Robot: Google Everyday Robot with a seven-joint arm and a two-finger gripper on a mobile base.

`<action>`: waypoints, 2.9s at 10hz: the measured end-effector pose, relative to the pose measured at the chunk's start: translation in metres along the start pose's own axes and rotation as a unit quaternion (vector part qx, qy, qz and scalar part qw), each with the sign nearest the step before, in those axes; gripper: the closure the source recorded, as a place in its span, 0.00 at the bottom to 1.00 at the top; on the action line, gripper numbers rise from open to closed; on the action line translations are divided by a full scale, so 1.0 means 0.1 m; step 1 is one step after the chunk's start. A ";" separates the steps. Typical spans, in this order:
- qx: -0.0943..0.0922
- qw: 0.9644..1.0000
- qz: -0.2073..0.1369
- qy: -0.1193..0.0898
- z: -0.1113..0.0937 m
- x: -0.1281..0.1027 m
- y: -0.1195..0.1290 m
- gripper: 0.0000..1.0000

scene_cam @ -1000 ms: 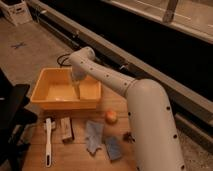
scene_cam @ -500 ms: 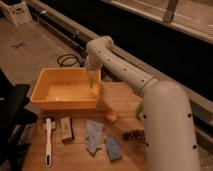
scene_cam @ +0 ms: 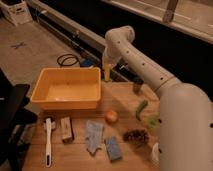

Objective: Place banana in plastic cup

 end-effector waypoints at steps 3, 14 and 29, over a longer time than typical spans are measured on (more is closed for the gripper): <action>-0.036 0.996 0.069 -0.033 -0.13 -0.48 0.51 1.00; -0.038 0.982 0.162 -0.094 0.41 -1.72 0.97 1.00; -0.122 0.931 0.343 0.000 -0.59 -2.38 2.30 1.00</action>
